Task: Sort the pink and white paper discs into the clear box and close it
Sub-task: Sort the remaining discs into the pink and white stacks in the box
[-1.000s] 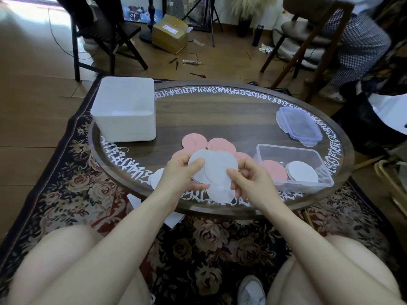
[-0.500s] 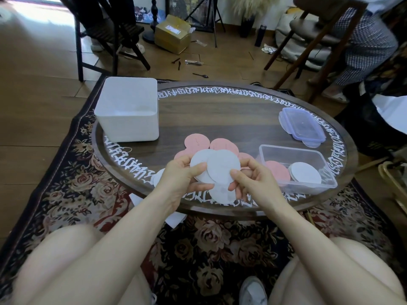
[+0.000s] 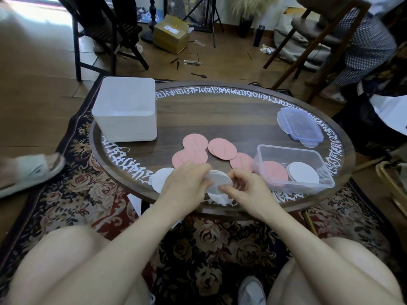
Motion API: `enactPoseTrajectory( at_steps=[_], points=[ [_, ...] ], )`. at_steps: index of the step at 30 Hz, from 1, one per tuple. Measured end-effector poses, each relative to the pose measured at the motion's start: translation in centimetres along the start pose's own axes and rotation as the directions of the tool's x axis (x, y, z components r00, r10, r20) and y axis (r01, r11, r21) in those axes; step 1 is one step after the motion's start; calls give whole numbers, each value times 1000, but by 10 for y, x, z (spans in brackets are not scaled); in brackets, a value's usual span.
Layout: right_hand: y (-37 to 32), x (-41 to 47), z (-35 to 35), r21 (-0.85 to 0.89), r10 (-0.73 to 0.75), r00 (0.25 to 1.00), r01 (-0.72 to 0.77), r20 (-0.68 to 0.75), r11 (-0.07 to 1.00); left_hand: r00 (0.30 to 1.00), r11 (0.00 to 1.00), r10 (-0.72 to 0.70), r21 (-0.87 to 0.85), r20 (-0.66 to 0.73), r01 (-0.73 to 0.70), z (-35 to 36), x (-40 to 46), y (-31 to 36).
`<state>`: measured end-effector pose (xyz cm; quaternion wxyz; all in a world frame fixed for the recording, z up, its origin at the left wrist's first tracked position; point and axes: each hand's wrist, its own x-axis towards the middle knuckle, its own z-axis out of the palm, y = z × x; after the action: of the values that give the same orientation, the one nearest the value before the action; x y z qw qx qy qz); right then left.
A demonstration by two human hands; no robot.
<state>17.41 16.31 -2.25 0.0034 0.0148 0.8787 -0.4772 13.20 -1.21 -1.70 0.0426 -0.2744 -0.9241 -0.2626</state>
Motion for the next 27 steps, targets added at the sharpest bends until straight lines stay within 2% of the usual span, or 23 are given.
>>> enactPoseTrajectory(
  at_steps=[2,3,6,8,13,17,21,24,27],
  points=[
    [0,-1,2,-75,-61,998,59,-29,995,992,977,115,190,-57,-102,-3,1,-2],
    [1,-1,3,-115,-93,995,87,-44,990,995,977,99,195,-30,-91,-5,2,0],
    [1,-2,5,-177,-138,988,125,-65,976,990,1000,-17,18,140,15,-8,1,-1],
    [1,-2,5,-171,-145,988,135,-46,976,985,997,13,-73,175,0,-8,0,-2],
    [5,-2,4,-196,-148,989,150,25,969,958,999,23,-50,285,-9,-3,-2,-2],
    [5,-3,1,-256,-140,989,146,41,956,960,997,0,-70,279,20,0,-3,1],
    [1,-4,-3,-181,-127,991,119,-35,976,972,997,-26,-66,232,42,-1,-3,0],
    [-1,-6,-7,-169,-141,990,135,-20,976,979,997,-17,-76,201,33,0,-4,-2],
    [1,-7,-7,-164,-143,990,138,-20,977,996,985,-18,-168,91,33,1,-4,-3]
  ],
)
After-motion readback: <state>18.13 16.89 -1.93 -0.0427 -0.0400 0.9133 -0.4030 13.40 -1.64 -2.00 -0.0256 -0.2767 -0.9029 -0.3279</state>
